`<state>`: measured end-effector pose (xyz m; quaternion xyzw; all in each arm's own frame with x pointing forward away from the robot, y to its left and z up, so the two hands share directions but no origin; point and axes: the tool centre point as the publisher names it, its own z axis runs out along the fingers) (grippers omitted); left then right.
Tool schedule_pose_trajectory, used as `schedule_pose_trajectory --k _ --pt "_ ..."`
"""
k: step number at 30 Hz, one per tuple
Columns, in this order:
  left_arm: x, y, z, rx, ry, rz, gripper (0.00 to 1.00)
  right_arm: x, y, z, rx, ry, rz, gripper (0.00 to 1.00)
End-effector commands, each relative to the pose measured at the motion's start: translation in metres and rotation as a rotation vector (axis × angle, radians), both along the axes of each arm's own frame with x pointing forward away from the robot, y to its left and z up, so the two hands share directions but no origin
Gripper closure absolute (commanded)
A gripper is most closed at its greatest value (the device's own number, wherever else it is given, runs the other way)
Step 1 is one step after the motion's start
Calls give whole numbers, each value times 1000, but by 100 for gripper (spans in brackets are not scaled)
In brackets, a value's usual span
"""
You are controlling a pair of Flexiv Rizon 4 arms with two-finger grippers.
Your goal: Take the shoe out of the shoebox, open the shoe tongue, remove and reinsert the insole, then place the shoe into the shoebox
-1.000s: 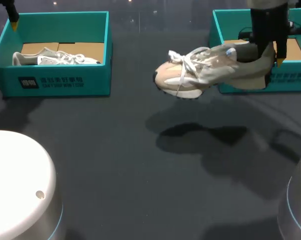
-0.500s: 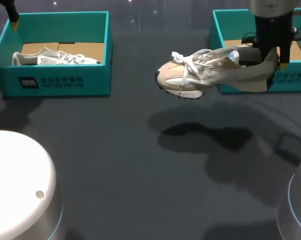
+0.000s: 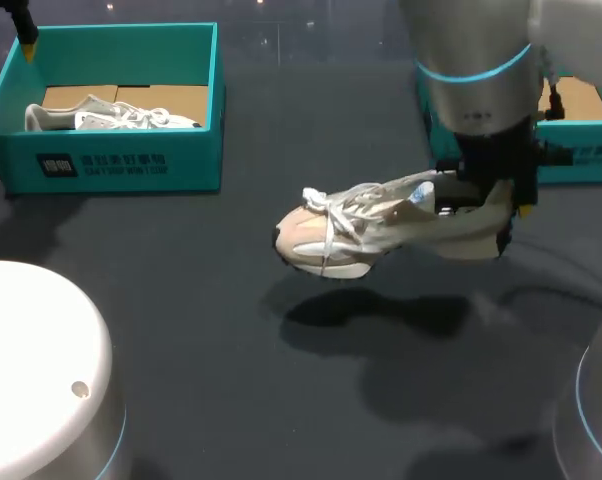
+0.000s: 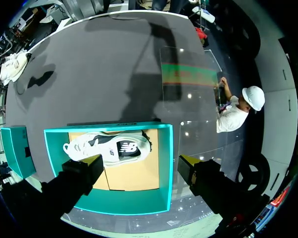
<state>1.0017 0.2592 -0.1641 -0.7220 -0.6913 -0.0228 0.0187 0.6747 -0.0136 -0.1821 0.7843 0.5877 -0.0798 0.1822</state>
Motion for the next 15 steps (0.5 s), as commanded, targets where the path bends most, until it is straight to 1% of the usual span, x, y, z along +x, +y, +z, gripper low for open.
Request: schedule_pose_trajectory --k 1,14,15 --pt "-1 0 0 1 -1 -1 0 -2 6 -8 -14 -7 -1 100" --pt "-1 0 0 1 -1 -1 0 -2 6 -8 -14 -7 -1 100" --pt "-1 0 0 1 -1 -1 0 -7 15 -15 -22 -3 12 100"
